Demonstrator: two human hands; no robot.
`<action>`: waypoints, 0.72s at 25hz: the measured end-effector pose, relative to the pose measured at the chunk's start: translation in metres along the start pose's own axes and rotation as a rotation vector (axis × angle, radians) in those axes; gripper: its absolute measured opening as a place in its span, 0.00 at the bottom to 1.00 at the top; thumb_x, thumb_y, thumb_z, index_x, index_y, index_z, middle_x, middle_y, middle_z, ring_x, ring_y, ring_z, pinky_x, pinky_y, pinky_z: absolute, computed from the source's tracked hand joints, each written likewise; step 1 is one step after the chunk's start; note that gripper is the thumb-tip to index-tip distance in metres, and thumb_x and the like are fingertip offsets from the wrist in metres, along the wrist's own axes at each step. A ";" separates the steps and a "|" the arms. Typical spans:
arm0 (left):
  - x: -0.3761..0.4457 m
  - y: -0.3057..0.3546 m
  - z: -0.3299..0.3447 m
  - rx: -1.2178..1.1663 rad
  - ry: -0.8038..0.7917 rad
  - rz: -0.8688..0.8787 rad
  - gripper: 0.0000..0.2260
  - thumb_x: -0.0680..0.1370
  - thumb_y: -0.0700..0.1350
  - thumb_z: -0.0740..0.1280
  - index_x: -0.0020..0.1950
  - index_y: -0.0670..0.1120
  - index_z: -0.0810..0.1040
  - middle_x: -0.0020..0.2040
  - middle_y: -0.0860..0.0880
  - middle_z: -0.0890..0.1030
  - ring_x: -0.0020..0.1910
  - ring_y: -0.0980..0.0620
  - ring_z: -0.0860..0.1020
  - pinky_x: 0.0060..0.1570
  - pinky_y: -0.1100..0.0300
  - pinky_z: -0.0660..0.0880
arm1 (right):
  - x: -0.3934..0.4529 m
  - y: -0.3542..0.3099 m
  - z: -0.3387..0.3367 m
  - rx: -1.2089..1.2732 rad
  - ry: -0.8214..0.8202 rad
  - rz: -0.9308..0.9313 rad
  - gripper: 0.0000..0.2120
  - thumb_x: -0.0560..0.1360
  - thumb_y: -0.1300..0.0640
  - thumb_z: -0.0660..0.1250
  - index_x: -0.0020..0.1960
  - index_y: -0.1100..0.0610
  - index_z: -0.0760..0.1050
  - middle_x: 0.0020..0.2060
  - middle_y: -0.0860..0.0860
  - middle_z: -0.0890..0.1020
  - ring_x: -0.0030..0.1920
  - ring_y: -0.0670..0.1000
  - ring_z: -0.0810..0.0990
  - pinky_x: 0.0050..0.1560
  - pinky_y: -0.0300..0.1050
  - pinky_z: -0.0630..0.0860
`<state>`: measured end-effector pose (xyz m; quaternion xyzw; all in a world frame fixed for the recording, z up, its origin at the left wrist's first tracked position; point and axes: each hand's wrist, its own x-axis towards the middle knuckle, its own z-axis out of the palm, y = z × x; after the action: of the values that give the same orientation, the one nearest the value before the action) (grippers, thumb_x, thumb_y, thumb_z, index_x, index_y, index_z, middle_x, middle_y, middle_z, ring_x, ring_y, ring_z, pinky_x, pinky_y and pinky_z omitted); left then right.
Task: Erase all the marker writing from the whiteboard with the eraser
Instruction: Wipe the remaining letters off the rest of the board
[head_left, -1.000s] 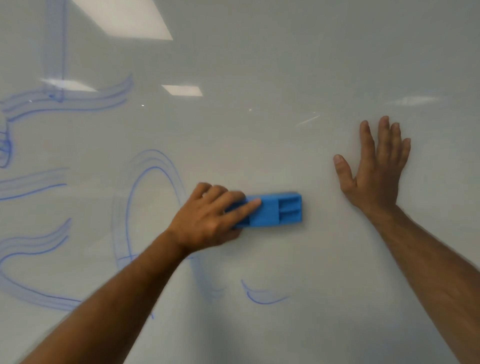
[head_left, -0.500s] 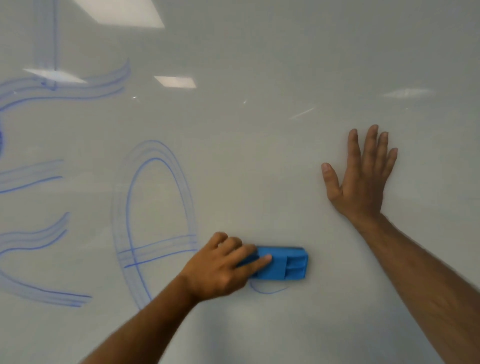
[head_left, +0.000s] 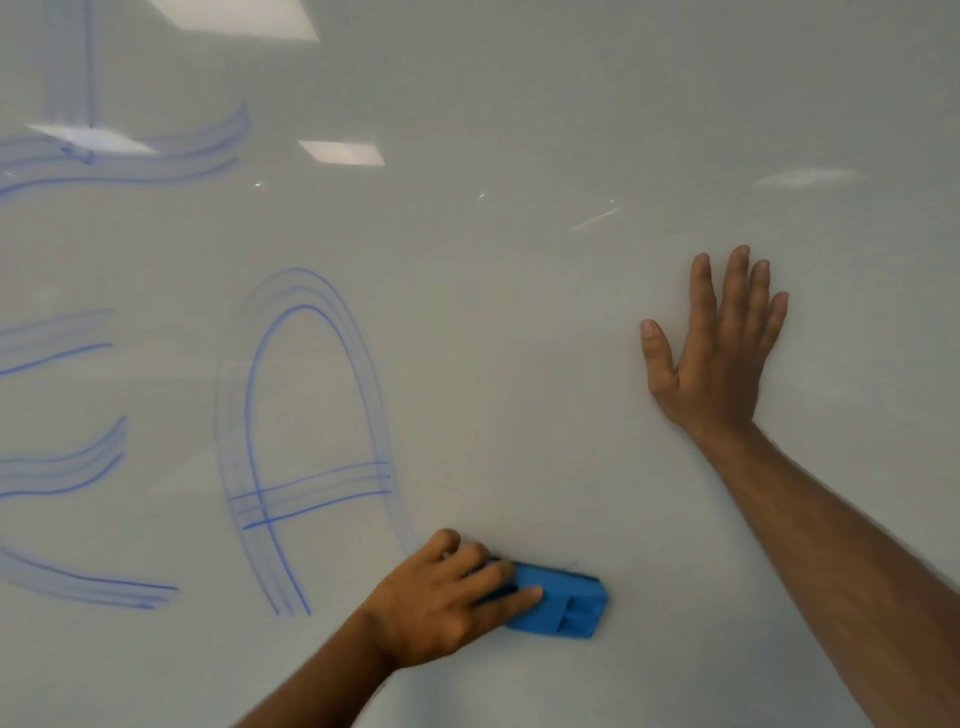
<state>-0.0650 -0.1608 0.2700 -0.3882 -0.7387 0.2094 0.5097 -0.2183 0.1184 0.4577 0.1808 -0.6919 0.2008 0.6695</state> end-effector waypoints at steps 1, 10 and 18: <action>0.008 -0.004 -0.001 0.026 0.030 -0.054 0.17 0.81 0.43 0.66 0.70 0.52 0.79 0.56 0.49 0.80 0.46 0.47 0.76 0.46 0.52 0.71 | 0.000 0.000 0.000 -0.002 0.000 -0.001 0.35 0.83 0.37 0.53 0.82 0.58 0.56 0.80 0.64 0.55 0.80 0.67 0.51 0.77 0.71 0.48; 0.039 0.004 0.008 0.016 0.067 -0.132 0.16 0.82 0.43 0.64 0.70 0.52 0.78 0.56 0.48 0.81 0.46 0.47 0.75 0.46 0.53 0.70 | -0.001 0.001 0.001 0.009 0.012 -0.002 0.35 0.83 0.37 0.53 0.82 0.58 0.56 0.80 0.64 0.55 0.80 0.67 0.52 0.77 0.70 0.48; 0.026 0.009 0.008 -0.037 -0.032 0.050 0.14 0.84 0.43 0.64 0.69 0.53 0.78 0.53 0.50 0.80 0.44 0.49 0.76 0.45 0.54 0.73 | -0.002 0.000 0.001 0.011 0.015 -0.004 0.35 0.83 0.37 0.53 0.82 0.57 0.57 0.80 0.64 0.56 0.80 0.66 0.52 0.77 0.70 0.48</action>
<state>-0.0738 -0.1340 0.2753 -0.4124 -0.7405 0.2145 0.4853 -0.2194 0.1177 0.4557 0.1845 -0.6854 0.2044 0.6740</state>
